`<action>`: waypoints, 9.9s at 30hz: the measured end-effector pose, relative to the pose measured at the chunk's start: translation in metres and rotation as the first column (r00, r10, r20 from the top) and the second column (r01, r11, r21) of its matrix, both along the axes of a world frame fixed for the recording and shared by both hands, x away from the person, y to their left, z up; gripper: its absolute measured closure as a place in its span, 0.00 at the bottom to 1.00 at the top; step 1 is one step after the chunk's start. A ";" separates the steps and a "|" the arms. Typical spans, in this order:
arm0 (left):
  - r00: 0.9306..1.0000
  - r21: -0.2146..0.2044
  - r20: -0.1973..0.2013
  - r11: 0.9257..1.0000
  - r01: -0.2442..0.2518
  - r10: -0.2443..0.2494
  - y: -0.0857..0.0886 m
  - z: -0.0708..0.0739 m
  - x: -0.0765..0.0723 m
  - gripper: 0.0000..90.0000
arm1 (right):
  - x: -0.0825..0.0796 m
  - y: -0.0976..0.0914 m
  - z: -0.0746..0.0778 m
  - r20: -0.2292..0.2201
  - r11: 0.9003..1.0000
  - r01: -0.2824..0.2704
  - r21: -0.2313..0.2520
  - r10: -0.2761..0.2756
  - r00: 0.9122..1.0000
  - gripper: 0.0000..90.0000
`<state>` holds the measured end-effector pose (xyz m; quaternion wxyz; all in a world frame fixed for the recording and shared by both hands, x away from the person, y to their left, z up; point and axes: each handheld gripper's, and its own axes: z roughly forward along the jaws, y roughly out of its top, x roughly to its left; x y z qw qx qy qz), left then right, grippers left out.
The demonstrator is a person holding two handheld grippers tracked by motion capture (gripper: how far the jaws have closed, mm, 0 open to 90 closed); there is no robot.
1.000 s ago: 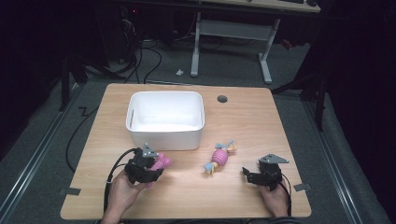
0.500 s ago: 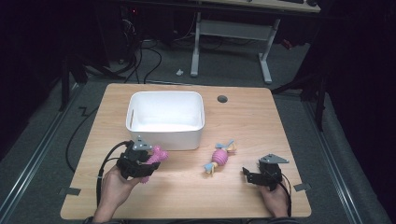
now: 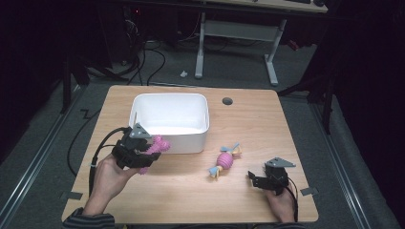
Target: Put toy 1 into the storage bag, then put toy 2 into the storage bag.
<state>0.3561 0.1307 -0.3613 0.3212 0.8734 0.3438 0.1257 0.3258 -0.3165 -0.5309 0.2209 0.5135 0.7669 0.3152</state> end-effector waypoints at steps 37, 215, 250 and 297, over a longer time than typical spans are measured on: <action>0.999 -0.048 0.016 0.998 -0.048 0.049 -0.017 0.032 0.086 0.65 | 0.000 0.000 0.000 0.002 1.000 -0.001 -0.001 0.001 1.000 0.22; 0.925 -0.101 0.074 0.925 -0.365 0.373 0.034 -0.175 -0.003 0.25 | 0.002 0.004 0.000 0.002 1.000 0.024 0.000 -0.024 1.000 0.22; 0.925 -0.104 0.074 0.926 -0.364 0.372 0.034 -0.175 -0.003 0.26 | -0.018 0.009 0.043 0.053 0.994 -0.097 0.046 0.094 0.994 0.28; 0.928 -0.101 0.074 0.928 -0.358 0.366 0.034 -0.175 -0.003 0.24 | 0.055 0.103 0.053 -0.109 0.953 -0.298 -0.046 0.292 0.950 0.35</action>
